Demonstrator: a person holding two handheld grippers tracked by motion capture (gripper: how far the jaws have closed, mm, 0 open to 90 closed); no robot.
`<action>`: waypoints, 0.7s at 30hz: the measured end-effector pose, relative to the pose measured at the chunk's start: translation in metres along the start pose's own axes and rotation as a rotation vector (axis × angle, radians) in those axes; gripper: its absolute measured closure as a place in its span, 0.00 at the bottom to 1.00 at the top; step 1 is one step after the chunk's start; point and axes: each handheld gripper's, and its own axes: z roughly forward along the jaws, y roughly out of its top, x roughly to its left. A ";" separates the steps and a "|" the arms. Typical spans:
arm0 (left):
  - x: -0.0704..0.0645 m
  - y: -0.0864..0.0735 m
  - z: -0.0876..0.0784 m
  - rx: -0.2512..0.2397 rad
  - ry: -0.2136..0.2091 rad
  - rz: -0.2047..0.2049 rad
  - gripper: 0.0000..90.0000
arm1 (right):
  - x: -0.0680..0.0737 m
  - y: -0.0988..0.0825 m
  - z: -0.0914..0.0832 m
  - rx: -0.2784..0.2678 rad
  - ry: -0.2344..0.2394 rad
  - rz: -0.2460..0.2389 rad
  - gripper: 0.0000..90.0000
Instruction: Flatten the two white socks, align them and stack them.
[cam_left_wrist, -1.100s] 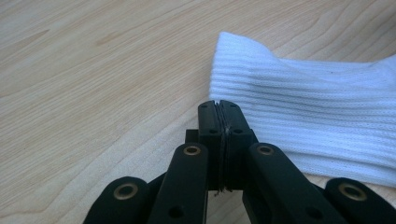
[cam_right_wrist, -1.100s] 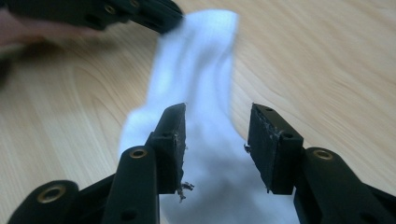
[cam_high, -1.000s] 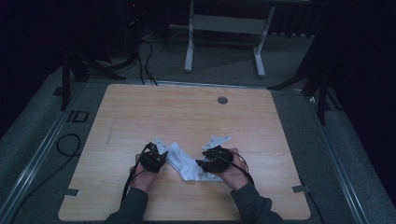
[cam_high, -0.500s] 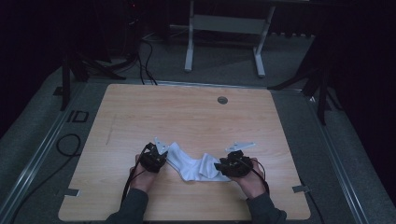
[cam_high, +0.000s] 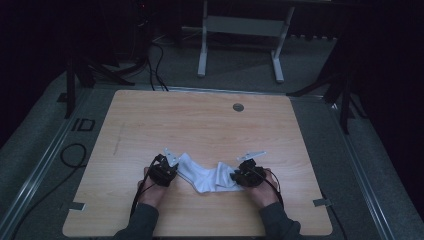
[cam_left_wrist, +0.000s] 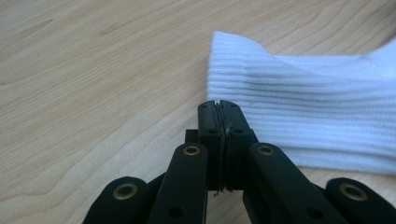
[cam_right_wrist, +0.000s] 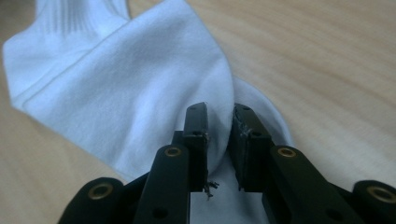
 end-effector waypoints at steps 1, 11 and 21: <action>0.000 -0.001 -0.001 0.003 -0.001 -0.001 0.98 | -0.002 0.001 0.001 -0.005 -0.007 0.003 0.87; -0.002 -0.002 -0.004 0.018 0.014 0.015 0.98 | -0.012 -0.001 -0.005 -0.030 -0.050 0.025 0.95; -0.002 -0.003 -0.005 0.024 0.013 0.012 0.98 | -0.027 -0.012 -0.020 -0.019 -0.049 0.047 0.96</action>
